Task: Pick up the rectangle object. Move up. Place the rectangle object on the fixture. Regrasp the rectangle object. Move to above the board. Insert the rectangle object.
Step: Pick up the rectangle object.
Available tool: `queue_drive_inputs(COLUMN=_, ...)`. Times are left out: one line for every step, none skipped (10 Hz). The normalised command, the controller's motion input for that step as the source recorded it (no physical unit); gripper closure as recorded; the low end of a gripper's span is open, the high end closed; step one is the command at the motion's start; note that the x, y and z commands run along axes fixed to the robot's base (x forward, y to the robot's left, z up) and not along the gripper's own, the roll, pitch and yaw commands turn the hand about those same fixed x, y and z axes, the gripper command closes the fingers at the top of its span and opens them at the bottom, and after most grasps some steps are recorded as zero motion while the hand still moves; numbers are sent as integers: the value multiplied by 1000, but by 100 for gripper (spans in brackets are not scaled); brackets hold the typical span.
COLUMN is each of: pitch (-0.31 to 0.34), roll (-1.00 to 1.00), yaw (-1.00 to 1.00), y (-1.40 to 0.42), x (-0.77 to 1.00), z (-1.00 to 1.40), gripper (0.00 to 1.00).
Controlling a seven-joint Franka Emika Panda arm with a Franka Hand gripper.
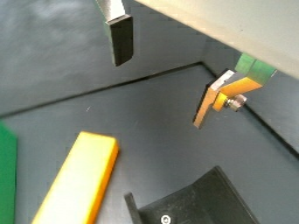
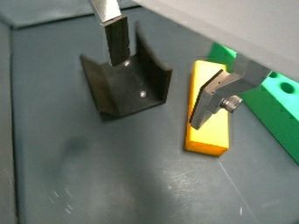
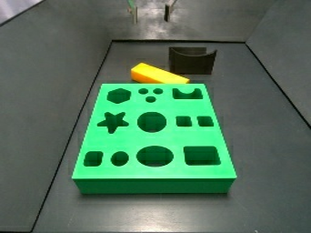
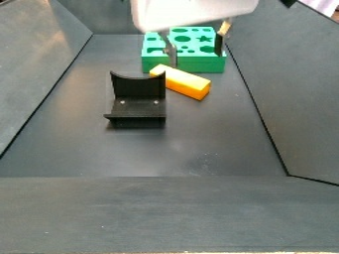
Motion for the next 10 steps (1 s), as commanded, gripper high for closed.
queue_drive_inputs(pitch=0, roll=56, yaw=940, y=-277, x=0, z=-514, gripper=0)
queue_drive_inputs(pitch=0, roll=51, yaw=891, y=-320, x=0, z=-520, gripper=0)
queue_drive_inputs(pitch=0, roll=47, yaw=877, y=-331, x=0, z=-523, gripper=0)
queue_drive_inputs(pitch=-26, roll=84, yaw=880, y=-349, x=-77, z=-489, gripper=0)
queue_drive_inputs(pitch=-21, roll=91, yaw=840, y=-386, x=-109, z=-483, gripper=0)
queue_drive_inputs(pitch=-49, roll=93, yaw=809, y=-417, x=-149, z=-443, gripper=0)
queue_drive_inputs(pitch=-67, roll=96, yaw=771, y=-449, x=-191, z=-411, gripper=0)
queue_drive_inputs(pitch=-76, roll=96, yaw=737, y=-486, x=-214, z=-377, gripper=0)
queue_drive_inputs(pitch=-139, roll=114, yaw=663, y=-534, x=-306, z=-383, gripper=0)
queue_drive_inputs(pitch=-136, roll=87, yaw=397, y=-337, x=-157, z=-394, gripper=0)
